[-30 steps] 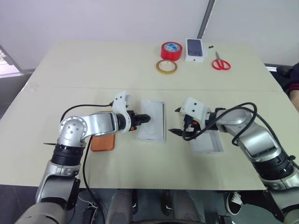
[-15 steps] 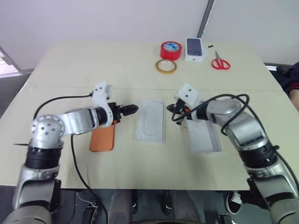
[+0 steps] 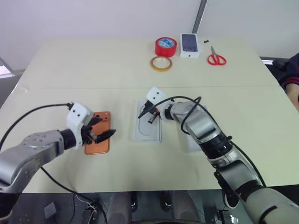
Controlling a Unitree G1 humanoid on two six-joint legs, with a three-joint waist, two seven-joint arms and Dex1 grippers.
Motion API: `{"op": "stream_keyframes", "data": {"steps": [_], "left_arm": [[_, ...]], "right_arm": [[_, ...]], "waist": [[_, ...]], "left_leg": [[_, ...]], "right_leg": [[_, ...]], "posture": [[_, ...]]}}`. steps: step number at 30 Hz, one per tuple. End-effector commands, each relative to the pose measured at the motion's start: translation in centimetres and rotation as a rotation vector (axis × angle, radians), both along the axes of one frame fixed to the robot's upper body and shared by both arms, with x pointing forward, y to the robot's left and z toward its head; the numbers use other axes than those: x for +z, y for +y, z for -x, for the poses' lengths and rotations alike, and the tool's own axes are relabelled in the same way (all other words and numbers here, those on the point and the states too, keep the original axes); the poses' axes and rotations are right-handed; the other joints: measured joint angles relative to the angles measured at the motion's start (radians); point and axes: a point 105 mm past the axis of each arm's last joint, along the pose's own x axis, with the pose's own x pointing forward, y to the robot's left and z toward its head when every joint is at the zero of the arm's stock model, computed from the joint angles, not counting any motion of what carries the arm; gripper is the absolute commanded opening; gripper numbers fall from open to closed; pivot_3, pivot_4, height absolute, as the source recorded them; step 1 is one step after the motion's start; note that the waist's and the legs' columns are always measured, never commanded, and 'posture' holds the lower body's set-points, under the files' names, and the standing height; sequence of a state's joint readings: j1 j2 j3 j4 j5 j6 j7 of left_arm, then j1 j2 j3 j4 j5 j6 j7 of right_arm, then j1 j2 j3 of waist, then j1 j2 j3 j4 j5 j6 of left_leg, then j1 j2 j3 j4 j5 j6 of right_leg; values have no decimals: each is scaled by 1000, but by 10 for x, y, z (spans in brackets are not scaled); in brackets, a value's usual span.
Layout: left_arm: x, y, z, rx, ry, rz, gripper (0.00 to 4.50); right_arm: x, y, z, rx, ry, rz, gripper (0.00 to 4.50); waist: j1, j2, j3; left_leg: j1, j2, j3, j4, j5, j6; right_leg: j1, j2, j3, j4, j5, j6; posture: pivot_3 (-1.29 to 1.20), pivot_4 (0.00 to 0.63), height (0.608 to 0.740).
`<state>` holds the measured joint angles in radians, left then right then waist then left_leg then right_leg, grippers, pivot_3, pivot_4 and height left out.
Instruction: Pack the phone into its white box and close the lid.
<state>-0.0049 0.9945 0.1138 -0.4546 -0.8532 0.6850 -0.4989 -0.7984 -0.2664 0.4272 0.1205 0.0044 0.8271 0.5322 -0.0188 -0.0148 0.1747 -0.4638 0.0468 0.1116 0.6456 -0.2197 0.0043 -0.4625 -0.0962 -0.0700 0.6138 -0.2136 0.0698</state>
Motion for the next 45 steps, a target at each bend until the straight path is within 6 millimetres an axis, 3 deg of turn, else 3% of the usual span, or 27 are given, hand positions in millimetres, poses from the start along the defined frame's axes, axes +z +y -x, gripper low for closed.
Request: {"op": "stream_keyframes", "data": {"steps": [1,11,18,21,25,26,33,38,45], "left_arm": [[20,-2,6,-41,-84,21,4030],[12,2,10,-10,-76,16,4030],[11,2,7,0,-76,35,4030],[12,11,2,69,-66,56,4030],[12,38,-7,255,-3,130,4030],[9,46,-9,310,21,136,4265],[-10,71,-7,517,228,139,4265],[-19,72,-5,548,347,188,4265],[-36,45,0,478,484,215,4265]], "right_arm": [[8,2,-4,5,-67,29,41],[8,-8,9,89,-107,149,41],[18,-2,15,130,-160,149,41],[35,12,23,184,-164,24,41],[48,31,38,251,-109,-108,41],[48,36,42,268,-96,-117,9],[24,77,58,421,-64,-14,9],[13,100,64,487,-32,20,9],[-7,119,71,577,-26,123,9]], "waist": [[1,0,0],[1,0,0],[2,0,0],[2,0,0],[0,0,0],[1,0,0],[2,-1,-1],[0,-2,-1],[4,-3,-2]], "left_leg": [[0,0,0,0,0,0],[2,1,0,3,2,3],[2,2,0,3,3,2],[2,2,-1,3,3,2],[3,3,-1,4,4,1],[4,4,-2,4,5,0],[5,4,-4,5,6,-2],[5,4,-4,6,6,-3],[8,3,-5,5,7,-4]], "right_leg": [[1,0,0,0,0,0],[3,5,0,2,0,0],[3,7,0,4,0,0],[3,8,0,4,1,0],[3,10,0,7,3,3],[3,11,0,7,3,4],[3,12,0,11,3,3],[3,12,0,15,3,4],[5,12,0,16,3,3]], "posture": [[0,150,740],[0,150,740],[0,150,740],[0,150,740],[0,150,740],[0,150,740],[0,150,740],[0,150,740],[0,150,740]]}}
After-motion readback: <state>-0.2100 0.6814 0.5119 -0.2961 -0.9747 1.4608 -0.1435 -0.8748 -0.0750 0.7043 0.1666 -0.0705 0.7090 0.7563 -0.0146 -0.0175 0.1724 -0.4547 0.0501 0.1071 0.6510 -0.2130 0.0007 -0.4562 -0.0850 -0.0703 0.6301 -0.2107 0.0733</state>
